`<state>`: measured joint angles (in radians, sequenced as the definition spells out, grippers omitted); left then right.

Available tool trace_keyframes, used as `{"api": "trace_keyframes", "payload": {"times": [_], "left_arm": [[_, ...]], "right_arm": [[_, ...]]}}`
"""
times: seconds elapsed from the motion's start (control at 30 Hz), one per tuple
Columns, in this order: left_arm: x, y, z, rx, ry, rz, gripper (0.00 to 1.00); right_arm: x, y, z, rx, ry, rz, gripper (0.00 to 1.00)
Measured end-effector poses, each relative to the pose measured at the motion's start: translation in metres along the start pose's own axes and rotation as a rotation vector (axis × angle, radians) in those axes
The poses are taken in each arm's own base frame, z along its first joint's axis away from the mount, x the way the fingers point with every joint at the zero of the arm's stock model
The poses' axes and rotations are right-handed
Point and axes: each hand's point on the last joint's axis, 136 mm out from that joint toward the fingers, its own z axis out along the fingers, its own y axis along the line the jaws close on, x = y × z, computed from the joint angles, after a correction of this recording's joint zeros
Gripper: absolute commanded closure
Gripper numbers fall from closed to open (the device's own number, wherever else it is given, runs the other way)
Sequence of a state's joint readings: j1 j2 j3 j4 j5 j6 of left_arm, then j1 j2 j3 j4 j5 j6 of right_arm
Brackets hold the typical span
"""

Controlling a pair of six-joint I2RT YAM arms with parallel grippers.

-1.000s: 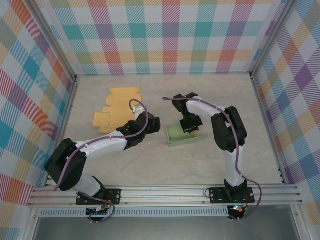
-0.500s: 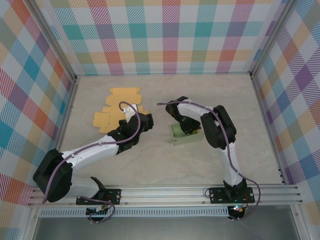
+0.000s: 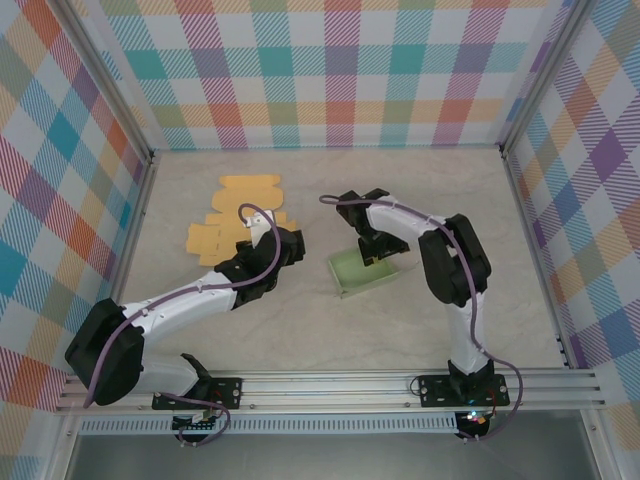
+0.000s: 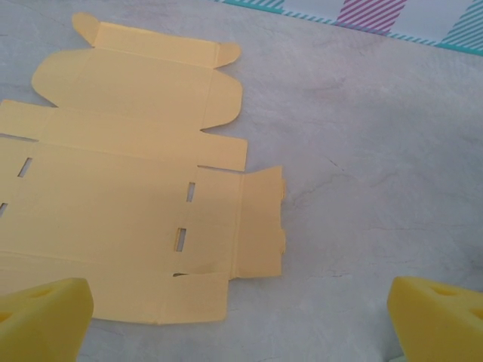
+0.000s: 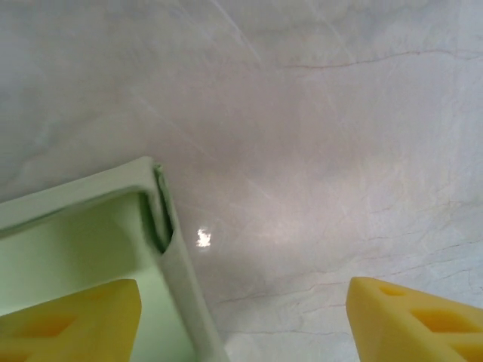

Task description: Fold the paper box

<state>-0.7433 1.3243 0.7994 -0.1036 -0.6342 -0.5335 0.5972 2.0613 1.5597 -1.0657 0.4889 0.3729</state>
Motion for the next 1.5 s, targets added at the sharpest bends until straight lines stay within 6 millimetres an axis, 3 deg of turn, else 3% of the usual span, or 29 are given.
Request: {"api": "trace_keyframes", "payload": {"times": [0.17,0.43,0.53,0.67,0.8,0.93,1.07,1.17,1.33,1.5], "left_arm": [[-0.001,-0.002,-0.001,0.011,0.020,0.011,0.08],[-0.009,-0.023,0.011,0.033,0.050,0.071,0.06],[-0.004,-0.034,0.022,0.038,0.078,0.116,0.06],[-0.002,-0.047,0.038,0.036,0.098,0.167,0.07],[-0.003,-0.060,0.056,0.029,0.111,0.216,0.11],[0.004,-0.072,0.074,0.029,0.135,0.263,0.14],[0.020,-0.078,0.088,0.034,0.183,0.315,0.16],[0.030,-0.081,0.096,0.033,0.209,0.343,0.18],[0.047,-0.082,0.108,0.025,0.257,0.378,0.25],[0.069,-0.080,0.114,0.037,0.319,0.405,0.33]], "right_arm": [[-0.009,-0.004,-0.036,-0.080,-0.085,0.021,0.00],[-0.013,-0.032,-0.131,-0.248,-0.321,0.109,0.00],[-0.001,-0.054,-0.170,-0.305,-0.432,0.172,0.00],[0.041,-0.080,-0.187,-0.357,-0.507,0.262,0.00],[0.089,-0.097,-0.180,-0.394,-0.520,0.362,0.00],[0.131,-0.104,-0.162,-0.426,-0.483,0.440,0.14],[0.164,-0.091,-0.129,-0.474,-0.396,0.497,0.13],[0.183,-0.074,-0.096,-0.496,-0.304,0.513,0.20],[0.188,-0.032,-0.052,-0.593,-0.204,0.532,0.32],[0.168,-0.003,-0.030,-0.656,-0.165,0.561,0.50]]}}
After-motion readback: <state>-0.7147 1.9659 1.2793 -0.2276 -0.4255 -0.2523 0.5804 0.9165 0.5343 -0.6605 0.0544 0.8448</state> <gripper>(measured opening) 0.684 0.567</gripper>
